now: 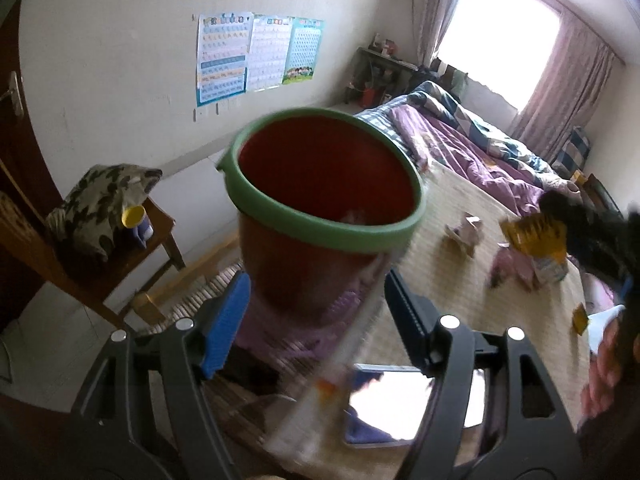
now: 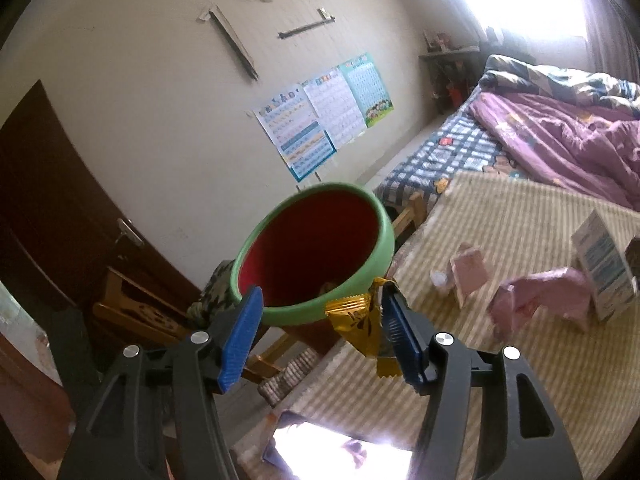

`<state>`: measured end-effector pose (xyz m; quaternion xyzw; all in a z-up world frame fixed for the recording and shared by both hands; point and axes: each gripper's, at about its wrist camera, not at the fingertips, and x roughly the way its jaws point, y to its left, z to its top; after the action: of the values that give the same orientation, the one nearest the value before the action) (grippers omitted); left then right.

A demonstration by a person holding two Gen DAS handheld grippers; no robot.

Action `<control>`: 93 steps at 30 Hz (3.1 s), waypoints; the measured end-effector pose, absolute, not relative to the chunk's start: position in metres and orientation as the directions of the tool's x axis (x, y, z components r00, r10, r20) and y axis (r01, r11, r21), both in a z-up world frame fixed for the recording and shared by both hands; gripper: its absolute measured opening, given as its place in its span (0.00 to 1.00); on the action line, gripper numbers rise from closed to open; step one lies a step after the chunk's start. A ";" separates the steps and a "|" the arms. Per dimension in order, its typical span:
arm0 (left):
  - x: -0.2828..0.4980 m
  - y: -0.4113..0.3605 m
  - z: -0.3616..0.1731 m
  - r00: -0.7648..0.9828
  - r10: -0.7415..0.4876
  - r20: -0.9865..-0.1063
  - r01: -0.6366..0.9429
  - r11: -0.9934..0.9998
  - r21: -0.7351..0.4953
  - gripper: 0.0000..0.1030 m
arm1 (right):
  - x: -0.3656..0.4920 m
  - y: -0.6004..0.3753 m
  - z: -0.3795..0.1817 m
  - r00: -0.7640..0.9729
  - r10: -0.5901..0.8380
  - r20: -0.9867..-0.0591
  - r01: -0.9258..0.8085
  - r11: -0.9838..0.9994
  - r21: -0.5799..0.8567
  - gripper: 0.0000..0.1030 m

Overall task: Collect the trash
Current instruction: 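Move both open tools back over the trash on the mat, then grasp a pink plastic bag with the left tool while the right tool grasps a yellow-brown wrapper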

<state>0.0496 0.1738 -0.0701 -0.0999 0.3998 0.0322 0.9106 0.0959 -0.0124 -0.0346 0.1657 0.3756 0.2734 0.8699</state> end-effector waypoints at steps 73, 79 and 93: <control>0.207 -0.078 -0.165 0.381 -0.232 -0.895 0.290 0.949 -0.122 0.67 | 0.000 -0.354 -0.097 0.683 0.220 -0.696 0.233 0.838 0.493 0.78; 0.204 -0.072 -0.167 0.378 -0.231 -0.896 0.264 0.955 -0.135 0.30 | 0.013 -0.358 -0.114 0.659 0.212 -0.722 0.247 0.845 0.474 0.78; 0.121 -0.040 -0.119 0.462 -0.310 -0.831 0.144 0.951 -0.275 0.24 | 0.044 -0.360 -0.162 0.582 0.191 -0.791 0.290 0.859 0.421 0.78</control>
<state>0.1206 -0.0395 -0.1193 -0.0828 0.5011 -0.1335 0.8510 0.0437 -0.3599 -0.1615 0.2635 0.4563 -0.0293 0.8494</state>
